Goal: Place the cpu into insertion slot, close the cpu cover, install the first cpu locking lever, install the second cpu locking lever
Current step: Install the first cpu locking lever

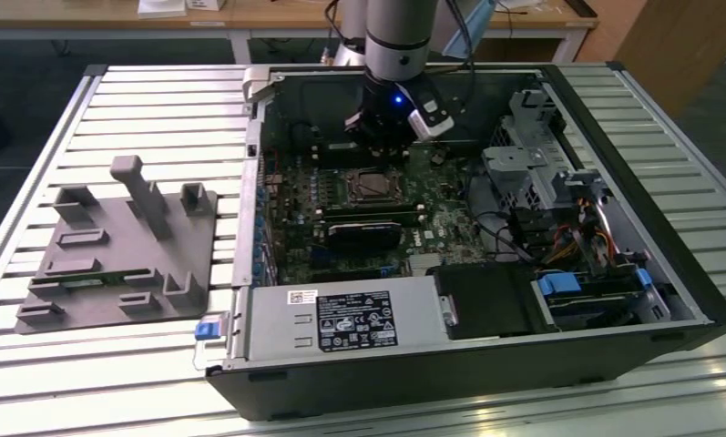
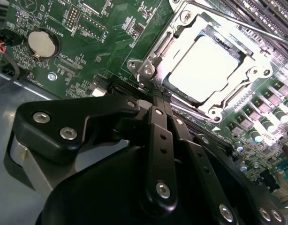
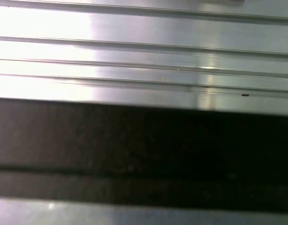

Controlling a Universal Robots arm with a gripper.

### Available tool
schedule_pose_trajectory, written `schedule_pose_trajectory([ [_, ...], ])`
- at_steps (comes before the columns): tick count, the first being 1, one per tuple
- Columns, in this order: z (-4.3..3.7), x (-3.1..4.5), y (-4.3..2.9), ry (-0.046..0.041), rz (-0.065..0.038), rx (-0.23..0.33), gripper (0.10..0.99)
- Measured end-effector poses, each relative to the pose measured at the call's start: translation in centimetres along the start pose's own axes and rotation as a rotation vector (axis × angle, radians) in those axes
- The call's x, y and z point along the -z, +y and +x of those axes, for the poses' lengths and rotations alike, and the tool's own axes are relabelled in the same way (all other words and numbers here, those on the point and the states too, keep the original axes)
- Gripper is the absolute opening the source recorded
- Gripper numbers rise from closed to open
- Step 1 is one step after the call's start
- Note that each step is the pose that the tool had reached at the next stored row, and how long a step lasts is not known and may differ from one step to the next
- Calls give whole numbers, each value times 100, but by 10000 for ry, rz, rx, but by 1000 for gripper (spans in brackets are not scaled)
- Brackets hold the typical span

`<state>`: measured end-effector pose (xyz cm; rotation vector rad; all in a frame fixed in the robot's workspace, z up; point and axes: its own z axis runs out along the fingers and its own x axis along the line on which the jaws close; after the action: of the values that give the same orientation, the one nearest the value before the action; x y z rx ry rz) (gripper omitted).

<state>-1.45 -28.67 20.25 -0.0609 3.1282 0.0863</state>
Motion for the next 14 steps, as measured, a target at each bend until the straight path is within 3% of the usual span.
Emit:
schedule_pose_trajectory([
  [7, -4, -36, -4, 13, 208, 2, 106],
  [12, -8, -69, -5, 15, 239, 1, 106],
  [14, -9, -71, -2, 11, 183, 5, 106],
])
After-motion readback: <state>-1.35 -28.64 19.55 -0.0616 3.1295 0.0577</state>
